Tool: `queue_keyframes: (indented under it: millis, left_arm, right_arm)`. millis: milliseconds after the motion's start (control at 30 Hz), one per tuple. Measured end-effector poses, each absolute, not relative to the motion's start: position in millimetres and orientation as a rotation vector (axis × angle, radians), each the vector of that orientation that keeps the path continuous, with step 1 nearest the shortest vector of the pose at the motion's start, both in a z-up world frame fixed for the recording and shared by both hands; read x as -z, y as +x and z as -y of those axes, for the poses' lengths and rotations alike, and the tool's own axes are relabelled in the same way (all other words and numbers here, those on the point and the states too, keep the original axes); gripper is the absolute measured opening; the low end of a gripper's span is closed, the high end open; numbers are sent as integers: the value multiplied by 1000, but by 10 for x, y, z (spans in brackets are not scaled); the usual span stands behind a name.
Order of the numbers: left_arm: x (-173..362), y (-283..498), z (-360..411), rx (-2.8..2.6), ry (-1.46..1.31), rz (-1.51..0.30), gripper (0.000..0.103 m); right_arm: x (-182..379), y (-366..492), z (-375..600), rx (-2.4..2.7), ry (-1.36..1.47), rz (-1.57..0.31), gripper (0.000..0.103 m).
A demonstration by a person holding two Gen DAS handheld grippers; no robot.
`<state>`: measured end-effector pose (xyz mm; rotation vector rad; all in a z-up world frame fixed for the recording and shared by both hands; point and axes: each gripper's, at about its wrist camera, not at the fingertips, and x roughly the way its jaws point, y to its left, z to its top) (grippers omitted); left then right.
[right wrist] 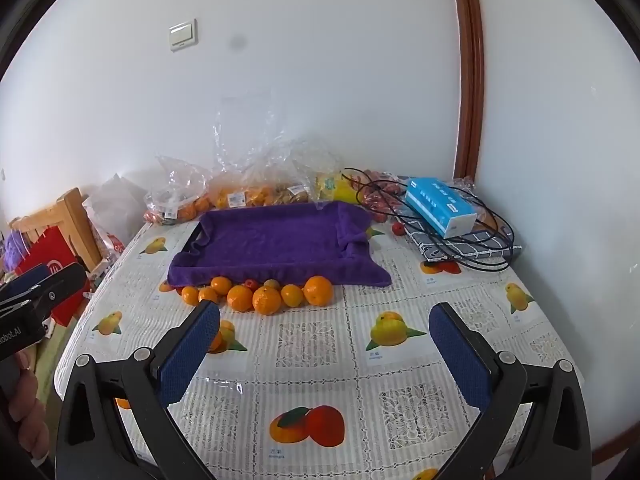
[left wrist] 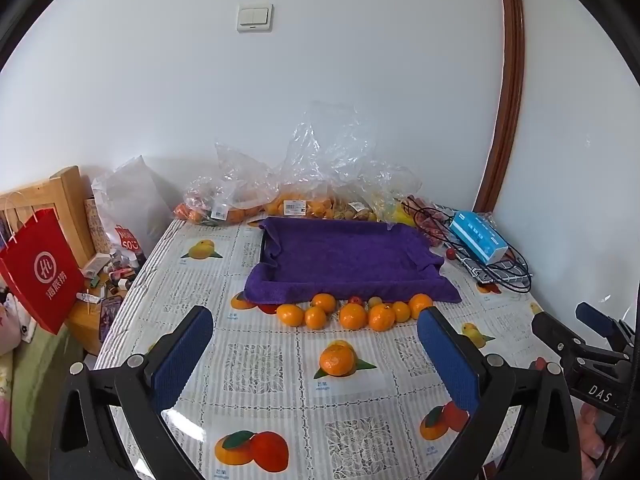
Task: Organize fruits
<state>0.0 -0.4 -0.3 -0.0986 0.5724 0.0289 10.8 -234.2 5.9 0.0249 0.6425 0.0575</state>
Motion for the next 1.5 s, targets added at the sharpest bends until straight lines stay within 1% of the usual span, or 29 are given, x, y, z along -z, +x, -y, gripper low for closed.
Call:
queue_keyframes:
  millis: [1500]
  left_arm:
    - [-5,-15,-14,-22,-110,-569,102]
  right_arm:
    - [-75,61,2320,-67,30,-630,103]
